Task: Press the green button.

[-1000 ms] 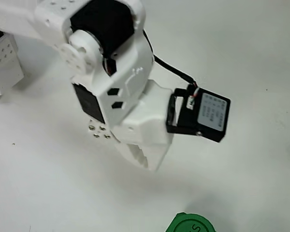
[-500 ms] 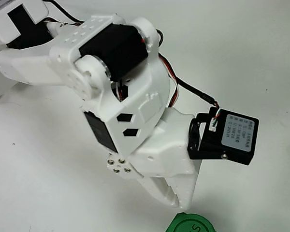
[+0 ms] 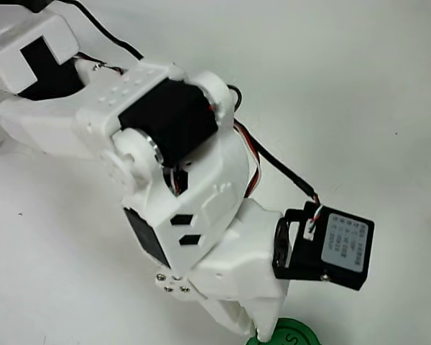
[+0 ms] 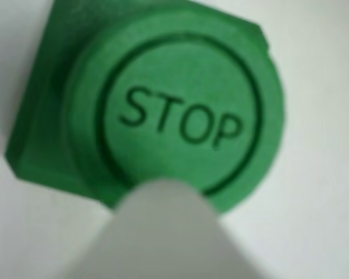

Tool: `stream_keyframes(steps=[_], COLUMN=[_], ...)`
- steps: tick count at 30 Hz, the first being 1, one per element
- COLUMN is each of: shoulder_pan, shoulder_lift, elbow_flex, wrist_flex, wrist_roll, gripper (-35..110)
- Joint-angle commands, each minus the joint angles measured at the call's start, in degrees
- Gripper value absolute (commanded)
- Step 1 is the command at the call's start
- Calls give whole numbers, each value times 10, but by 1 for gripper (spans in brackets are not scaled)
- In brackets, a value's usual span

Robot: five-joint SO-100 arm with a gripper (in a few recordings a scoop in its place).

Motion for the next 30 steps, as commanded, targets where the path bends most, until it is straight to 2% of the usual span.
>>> stream_keyframes(steps=[1, 19, 30], shoulder_pan=[10, 16, 11], shoulder_lift=[27, 20, -9], elbow_flex=[-58, -59, -59], wrist_flex=[-4, -74, -82], wrist_roll=[-8, -9, -5], gripper=[0, 0, 0])
